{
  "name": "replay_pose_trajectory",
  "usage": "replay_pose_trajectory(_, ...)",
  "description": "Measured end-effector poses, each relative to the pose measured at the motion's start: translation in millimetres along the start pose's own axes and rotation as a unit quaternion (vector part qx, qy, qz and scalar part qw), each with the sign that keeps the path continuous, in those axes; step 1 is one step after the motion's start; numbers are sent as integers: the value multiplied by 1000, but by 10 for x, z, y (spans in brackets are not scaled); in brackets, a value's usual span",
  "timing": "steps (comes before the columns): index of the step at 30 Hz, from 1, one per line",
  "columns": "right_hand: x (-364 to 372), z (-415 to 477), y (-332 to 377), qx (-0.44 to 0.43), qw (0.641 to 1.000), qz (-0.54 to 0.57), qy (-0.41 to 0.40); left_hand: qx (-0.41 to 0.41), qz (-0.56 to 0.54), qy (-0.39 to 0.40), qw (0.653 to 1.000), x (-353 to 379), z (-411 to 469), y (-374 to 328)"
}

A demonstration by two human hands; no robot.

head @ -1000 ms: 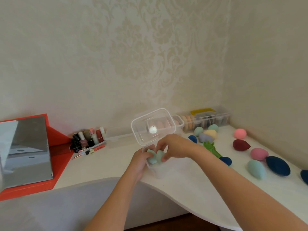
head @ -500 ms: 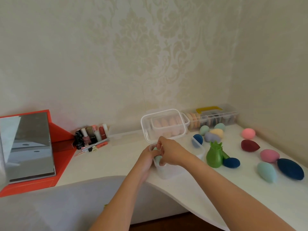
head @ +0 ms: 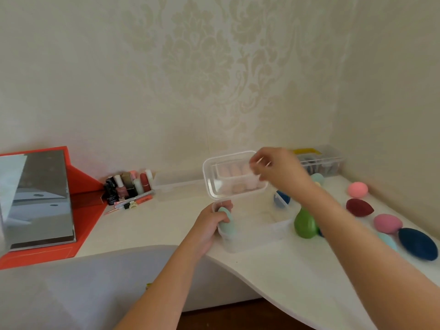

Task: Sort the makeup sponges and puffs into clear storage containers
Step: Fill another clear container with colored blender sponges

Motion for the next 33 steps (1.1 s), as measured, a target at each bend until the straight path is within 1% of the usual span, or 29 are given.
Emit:
replay_pose_trajectory(1, -193, -3, -71, 9, 999, 9, -39, -1, -2, 0, 1000, -2, 8, 3)
replay_pose_trajectory(2, -344, 1, -163, 26, 998, 5, -60, -3, -5, 2, 1000, 1, 12, 9)
replay_pose_trajectory(4, -570, 25, -397, 62, 994, -19, -85, -12, -11, 9, 1000, 14, 25, 28)
replay_pose_trajectory(6, -719, 65, -651, 95, 990, 0, -106, -21, -9, 15, 1000, 5, 31, 40)
replay_pose_trajectory(7, -760, 97, -785, 114, 988, 13, -103, -22, -7, 17, 1000, 7, 37, 36)
replay_pose_trajectory(8, -765, 140, -912, 140, 987, 11, -82, -24, -6, 18, 1000, 8, 39, 36)
replay_pose_trajectory(10, -684, 233, -1174, 193, 981, -5, -8, -25, -6, 18, 1000, 4, 41, 46)
replay_pose_trajectory(13, -417, 321, -1474, 236, 967, 11, 100, -25, -1, 16, 1000, -9, 41, 57)
replay_pose_trajectory(14, -324, 345, -1554, 244, 961, -9, 133, -26, -2, 15, 1000, -14, 44, 61)
replay_pose_trajectory(16, -166, 370, -1658, 258, 943, -85, 193, -26, -3, 13, 1000, -18, 50, 65)
replay_pose_trajectory(18, -45, 377, -1706, 264, 926, -137, 232, -25, -3, 11, 1000, -19, 52, 69)
replay_pose_trajectory(22, 73, 443, -1686, 247, 911, -187, 272, -23, -2, 9, 1000, -5, 47, 56)
replay_pose_trajectory(25, 74, 465, -1666, 246, 914, -174, 272, -19, -5, 9, 1000, 5, 35, 51)
replay_pose_trajectory(28, 42, 440, -1613, 237, 927, -119, 264, -16, -5, 3, 1000, -2, 23, 49)
replay_pose_trajectory(30, -59, 429, -1547, 224, 943, -70, 237, -17, -6, 0, 1000, 4, 18, 46)
replay_pose_trajectory(33, -306, 401, -1388, 205, 962, -28, 177, -11, -12, -2, 1000, 19, 6, 31)
Point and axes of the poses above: each hand's wrist, its own z-axis towards the middle knuckle, its own x-axis out of the palm, y = z × x, the point moved 8 cm from there along z, towards the middle knuckle, and after that the axes turned 15 degrees about y, right-handed, at the moved point
